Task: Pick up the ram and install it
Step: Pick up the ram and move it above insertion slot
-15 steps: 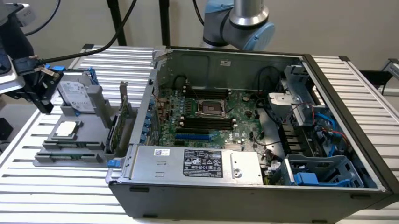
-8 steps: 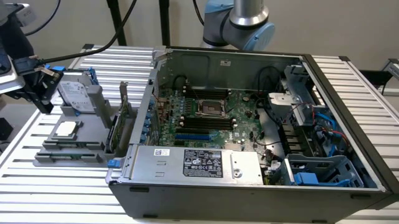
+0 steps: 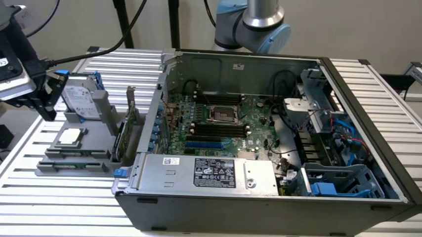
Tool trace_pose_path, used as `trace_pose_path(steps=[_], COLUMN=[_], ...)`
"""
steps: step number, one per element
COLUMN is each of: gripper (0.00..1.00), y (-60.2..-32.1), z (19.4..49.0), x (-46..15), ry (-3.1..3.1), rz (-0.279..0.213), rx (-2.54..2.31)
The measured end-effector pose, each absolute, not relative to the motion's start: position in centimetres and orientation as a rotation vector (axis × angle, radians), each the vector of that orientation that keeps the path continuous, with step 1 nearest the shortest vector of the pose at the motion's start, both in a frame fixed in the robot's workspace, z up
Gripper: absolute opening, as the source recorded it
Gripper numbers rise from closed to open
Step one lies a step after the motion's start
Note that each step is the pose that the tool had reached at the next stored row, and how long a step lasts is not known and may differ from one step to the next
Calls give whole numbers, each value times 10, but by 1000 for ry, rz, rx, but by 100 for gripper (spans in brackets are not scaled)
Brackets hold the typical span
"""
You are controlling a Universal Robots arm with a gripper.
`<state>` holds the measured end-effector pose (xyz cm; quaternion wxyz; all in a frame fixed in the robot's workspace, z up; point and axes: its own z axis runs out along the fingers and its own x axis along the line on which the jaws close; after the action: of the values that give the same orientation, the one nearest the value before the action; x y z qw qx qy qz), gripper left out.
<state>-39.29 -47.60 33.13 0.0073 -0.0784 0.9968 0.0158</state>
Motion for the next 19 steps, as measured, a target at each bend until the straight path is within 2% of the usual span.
trace_pose_path(steps=[19], gripper=[11], y=[-476], z=[324], x=[-393], ry=[3033], rz=[53], rx=[-780])
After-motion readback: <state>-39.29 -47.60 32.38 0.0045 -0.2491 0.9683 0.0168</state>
